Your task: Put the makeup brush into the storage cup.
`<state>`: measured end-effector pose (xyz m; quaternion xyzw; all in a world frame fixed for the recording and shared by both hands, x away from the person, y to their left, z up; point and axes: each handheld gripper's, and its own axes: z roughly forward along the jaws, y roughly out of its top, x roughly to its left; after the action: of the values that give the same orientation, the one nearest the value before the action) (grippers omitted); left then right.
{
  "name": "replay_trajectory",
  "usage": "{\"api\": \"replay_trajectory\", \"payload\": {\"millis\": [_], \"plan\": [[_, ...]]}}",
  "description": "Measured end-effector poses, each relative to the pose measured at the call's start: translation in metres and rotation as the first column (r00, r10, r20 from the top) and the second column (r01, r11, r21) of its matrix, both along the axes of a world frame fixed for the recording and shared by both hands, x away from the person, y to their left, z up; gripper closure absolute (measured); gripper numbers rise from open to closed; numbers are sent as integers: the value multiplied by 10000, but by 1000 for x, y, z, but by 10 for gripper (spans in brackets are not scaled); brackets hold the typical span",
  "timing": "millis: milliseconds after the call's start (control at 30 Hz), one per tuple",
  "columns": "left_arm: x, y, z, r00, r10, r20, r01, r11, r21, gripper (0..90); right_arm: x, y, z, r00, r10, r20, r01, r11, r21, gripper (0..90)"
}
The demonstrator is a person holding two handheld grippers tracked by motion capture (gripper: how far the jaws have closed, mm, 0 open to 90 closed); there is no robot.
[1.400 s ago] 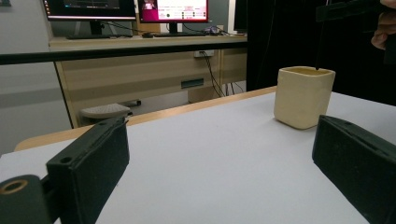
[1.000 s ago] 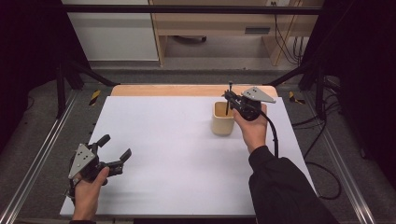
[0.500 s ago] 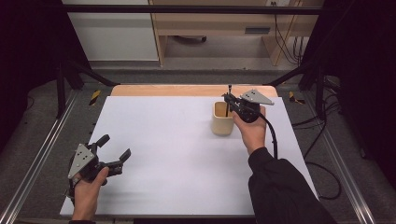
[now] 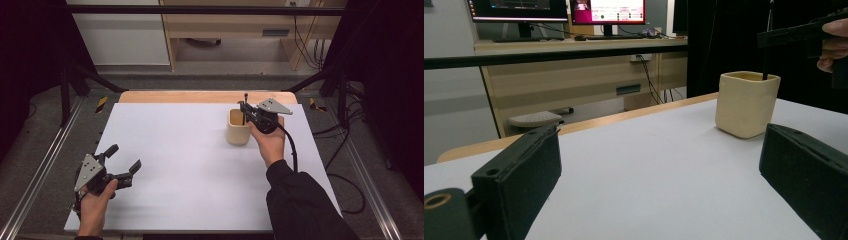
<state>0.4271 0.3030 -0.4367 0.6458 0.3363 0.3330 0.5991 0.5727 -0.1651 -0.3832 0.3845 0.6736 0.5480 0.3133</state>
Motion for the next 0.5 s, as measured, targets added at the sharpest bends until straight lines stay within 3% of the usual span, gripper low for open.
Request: {"api": "replay_trajectory", "payload": {"millis": [333,400,500], "plan": [[0,-1,-1,10000,-3,-25,4,10000,44,32,-1,-1,-8,9995,188,-258,-187,9998,18,817],[0,-1,-1,10000,-34,-48,34,9999,111,32,-3,-1,-6,9993,157,-331,-155,9999,54,696],[0,-1,-2,10000,-20,-61,20,10000,80,32,-10,-5,4,9977,-56,-679,69,9998,186,410]]}}
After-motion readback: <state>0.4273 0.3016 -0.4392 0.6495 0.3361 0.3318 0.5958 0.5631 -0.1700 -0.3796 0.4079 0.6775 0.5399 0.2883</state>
